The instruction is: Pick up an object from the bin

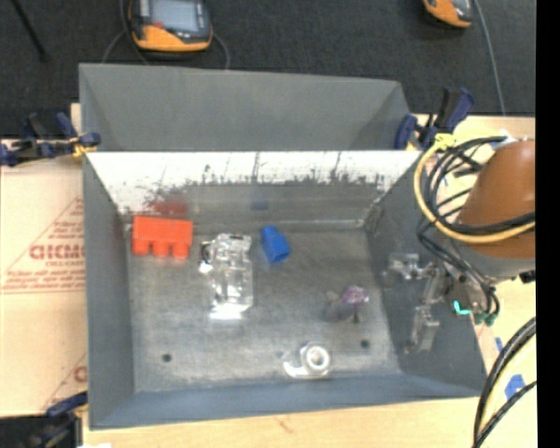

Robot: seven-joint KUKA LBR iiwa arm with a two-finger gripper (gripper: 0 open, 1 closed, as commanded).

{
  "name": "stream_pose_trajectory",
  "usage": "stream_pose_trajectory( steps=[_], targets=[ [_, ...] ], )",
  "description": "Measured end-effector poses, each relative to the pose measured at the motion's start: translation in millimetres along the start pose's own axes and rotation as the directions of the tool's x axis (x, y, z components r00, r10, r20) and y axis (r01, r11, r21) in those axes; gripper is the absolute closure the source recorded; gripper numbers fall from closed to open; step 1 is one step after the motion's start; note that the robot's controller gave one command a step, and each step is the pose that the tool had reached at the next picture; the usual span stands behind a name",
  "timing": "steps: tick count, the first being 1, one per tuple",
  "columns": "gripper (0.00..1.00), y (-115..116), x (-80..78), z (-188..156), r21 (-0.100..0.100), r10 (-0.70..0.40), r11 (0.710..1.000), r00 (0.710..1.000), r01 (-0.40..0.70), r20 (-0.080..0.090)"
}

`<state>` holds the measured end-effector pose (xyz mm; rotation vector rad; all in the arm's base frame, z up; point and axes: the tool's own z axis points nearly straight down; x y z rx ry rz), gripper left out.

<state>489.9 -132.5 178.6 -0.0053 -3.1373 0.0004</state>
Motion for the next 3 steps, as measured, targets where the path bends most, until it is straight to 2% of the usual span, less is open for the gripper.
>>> stream_pose_trajectory(
  steps=[1,2,3],
  targets=[
    [0.00,31.9,-55.6,106.6,0.004,-0.186,0.982,0.982,0.186,0.011],
    [1.00,32.1,-55.5,106.7,0.004,-0.189,0.982,0.982,0.189,0.010],
    [1.00,25.2,-80.4,-53.6,0.007,-0.244,0.970,0.970,0.244,0.017]
  ],
)
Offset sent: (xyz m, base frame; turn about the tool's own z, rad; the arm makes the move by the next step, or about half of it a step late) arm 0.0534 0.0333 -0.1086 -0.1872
